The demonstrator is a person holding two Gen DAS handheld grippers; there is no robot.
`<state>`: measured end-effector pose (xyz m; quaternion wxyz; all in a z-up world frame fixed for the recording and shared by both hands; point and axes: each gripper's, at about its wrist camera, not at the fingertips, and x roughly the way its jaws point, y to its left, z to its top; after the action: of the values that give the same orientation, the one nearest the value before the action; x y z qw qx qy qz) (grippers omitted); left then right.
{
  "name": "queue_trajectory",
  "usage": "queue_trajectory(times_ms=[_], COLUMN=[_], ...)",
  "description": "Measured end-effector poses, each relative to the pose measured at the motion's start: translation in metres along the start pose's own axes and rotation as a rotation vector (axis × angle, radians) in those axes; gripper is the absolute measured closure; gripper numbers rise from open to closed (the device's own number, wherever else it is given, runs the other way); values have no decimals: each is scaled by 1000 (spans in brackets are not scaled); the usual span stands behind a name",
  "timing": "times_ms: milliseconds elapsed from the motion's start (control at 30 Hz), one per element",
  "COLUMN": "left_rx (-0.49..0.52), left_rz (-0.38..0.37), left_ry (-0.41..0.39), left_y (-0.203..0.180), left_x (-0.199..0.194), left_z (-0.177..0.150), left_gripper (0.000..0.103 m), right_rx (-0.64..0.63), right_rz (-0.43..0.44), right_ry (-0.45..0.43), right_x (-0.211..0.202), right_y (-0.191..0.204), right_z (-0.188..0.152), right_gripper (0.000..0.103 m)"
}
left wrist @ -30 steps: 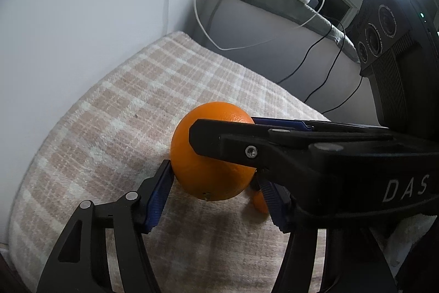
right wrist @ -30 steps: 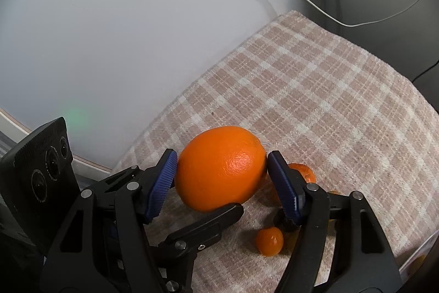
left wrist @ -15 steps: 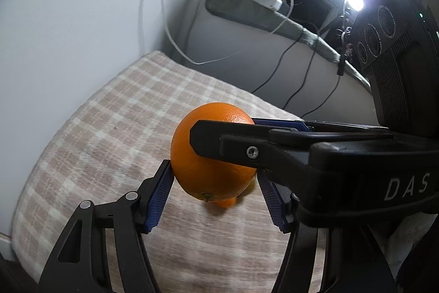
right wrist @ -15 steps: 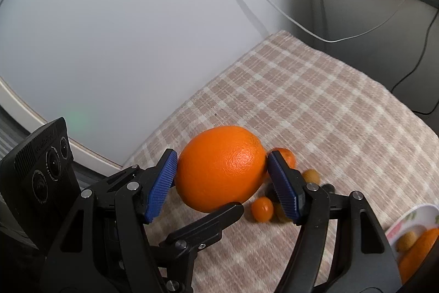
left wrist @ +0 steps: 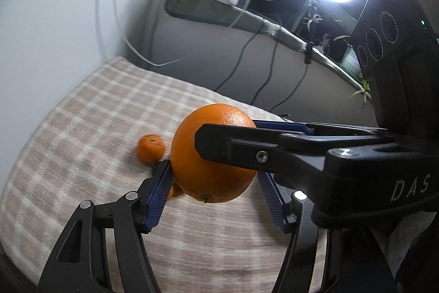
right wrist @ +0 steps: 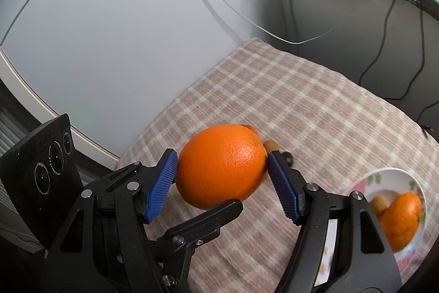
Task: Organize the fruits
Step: 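Carry the large orange in the right tool over the plate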
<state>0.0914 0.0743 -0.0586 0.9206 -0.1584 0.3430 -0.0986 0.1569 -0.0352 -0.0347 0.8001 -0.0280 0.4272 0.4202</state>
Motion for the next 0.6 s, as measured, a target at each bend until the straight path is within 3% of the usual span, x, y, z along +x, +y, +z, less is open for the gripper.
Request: queue_trajectory(times_ms=[600], left_rx=[82], left_rz=[-83], left_ry=[63], left_y=[-69], left_x=[31], left_z=[-13], left_gripper=[40], right_rx=[71], right_rz=[-63], right_ry=[-24], right_x=[-57], right_y=[-60], right_z=[-36], right_gripper=[32])
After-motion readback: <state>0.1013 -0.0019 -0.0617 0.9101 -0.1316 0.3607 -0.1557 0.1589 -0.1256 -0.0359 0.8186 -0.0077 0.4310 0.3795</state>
